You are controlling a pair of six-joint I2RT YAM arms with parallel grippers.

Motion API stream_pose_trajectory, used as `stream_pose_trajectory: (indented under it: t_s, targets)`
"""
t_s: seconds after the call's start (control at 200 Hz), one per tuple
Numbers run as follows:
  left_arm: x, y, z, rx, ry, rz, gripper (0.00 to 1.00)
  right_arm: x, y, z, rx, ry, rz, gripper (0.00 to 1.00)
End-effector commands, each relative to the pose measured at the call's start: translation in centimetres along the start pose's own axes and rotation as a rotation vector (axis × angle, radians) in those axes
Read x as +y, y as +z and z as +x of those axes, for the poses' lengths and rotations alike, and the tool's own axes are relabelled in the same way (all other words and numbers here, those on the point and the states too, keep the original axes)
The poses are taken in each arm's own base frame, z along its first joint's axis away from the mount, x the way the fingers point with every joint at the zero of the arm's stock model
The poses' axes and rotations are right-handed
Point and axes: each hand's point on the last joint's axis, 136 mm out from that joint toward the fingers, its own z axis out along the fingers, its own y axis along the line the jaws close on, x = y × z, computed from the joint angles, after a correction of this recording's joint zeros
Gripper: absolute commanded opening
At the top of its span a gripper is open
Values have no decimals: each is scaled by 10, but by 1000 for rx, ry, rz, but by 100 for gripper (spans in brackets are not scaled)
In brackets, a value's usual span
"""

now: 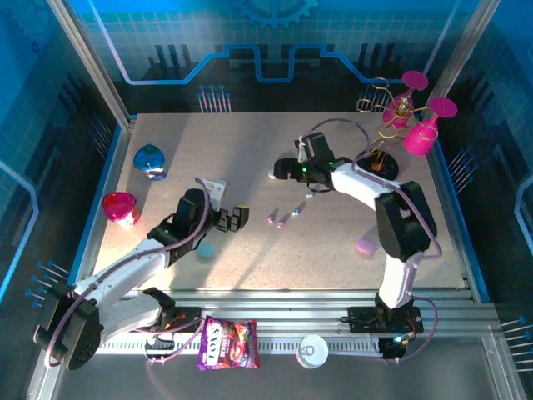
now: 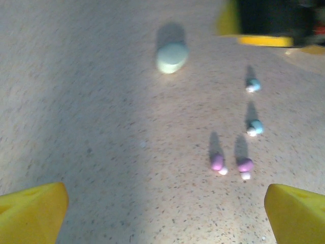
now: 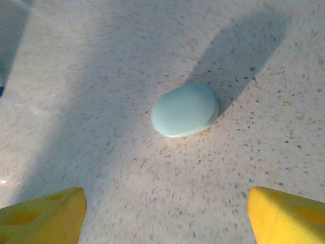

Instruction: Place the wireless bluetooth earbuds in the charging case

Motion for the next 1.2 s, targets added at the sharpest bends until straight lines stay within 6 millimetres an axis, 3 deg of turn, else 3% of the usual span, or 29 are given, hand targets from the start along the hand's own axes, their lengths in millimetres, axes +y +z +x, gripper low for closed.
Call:
stream_pose_trajectory:
  t_s: [0.0,0.19,0.405,0.605,0.81,0.981,1.136,1.196]
  targets:
    - [35,-2,16,110,-278,-96,99,29,-21,15,-40,-225,-111,83]
    - [66,0,19,96,-542,-105,99,87,-30,78,-15,-574,-208,84]
    - [101,-5,19,20,-695,-173,99,155,-4,158,39,-822,-381,89]
    - [120,-16,17,-36,-771,-206,99,208,22,202,17,-963,-496,89]
    - [125,-18,20,-35,-789,-216,99,227,56,234,33,-1036,-522,88]
    - [125,-16,21,-37,-790,-208,99,233,70,241,42,-1047,-514,87]
    - [125,-16,21,-39,-788,-211,99,236,77,246,62,-1042,-528,74]
    - [125,-18,20,-43,-782,-213,99,236,79,248,68,-1044,-532,65]
